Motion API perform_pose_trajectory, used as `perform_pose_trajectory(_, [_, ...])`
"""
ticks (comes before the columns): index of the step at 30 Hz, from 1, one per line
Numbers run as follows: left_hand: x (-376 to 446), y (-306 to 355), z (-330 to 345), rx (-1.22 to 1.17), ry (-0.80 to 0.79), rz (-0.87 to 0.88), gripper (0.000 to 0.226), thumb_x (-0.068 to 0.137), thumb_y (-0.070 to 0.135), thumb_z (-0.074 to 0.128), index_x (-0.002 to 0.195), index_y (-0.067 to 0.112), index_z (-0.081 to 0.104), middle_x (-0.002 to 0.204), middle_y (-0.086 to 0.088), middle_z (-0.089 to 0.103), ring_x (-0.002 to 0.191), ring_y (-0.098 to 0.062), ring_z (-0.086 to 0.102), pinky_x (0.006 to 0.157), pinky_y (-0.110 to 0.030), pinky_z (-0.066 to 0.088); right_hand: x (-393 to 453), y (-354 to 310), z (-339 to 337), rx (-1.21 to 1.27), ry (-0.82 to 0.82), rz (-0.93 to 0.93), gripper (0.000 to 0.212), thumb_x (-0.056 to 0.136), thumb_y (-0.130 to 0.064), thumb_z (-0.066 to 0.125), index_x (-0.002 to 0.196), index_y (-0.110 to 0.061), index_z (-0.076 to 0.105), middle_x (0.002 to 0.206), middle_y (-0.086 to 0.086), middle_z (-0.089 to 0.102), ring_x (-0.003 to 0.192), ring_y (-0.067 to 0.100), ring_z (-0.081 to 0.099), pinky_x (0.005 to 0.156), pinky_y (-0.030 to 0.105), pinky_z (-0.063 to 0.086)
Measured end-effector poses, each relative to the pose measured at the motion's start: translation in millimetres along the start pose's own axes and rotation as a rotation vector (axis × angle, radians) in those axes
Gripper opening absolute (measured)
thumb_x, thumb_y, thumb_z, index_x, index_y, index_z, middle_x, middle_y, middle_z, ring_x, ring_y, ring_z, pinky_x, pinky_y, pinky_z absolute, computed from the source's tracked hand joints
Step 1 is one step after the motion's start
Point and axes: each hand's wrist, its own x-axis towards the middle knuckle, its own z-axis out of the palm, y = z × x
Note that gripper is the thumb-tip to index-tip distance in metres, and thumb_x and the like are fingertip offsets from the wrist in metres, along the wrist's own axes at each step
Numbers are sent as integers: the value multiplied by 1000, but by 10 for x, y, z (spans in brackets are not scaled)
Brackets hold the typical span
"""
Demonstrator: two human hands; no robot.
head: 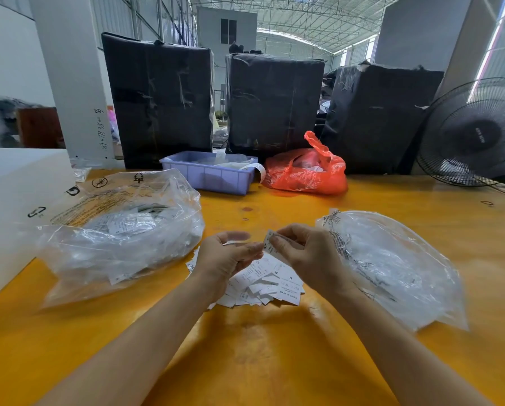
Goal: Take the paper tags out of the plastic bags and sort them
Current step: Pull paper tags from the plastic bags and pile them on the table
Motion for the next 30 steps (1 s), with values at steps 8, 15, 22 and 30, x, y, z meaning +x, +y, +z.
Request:
perform_pose_trajectory(8, [-17,4,17,63,-1,13,38,63,1,79,93,7,59,68,-6,71,61,-15,70,55,-18,52,16,18,-17,1,23,13,6,84,-18,71,86,-12,73,70,-12,65,64,-3,60,55,16,48])
perform_pose_trajectory(15, [-25,-3,17,131,-36,38,35,63,1,79,92,7,59,65,-3,72,59,-13,69,57,-20,51,7,-4,-20,40,-67,5,6,83,-15,71,85,-11,74,71,-8,67,61,-3,59,56,13,45])
perform_pose_trajectory(22, [-9,-1,7,87,21,58,34,64,1,79,91,8,60,70,-6,71,66,-17,68,65,-24,51,14,52,-15,57,-87,67,6,82,-17,72,79,-11,72,66,-7,65,55,-2,55,52,15,42])
perform_pose_trajectory(30, [9,-10,8,39,14,30,38,64,0,79,94,7,57,67,-8,72,61,-16,70,63,-22,54,34,84,-4,35,35,33,6,83,-18,71,80,-13,72,66,-13,64,57,-3,58,53,13,43])
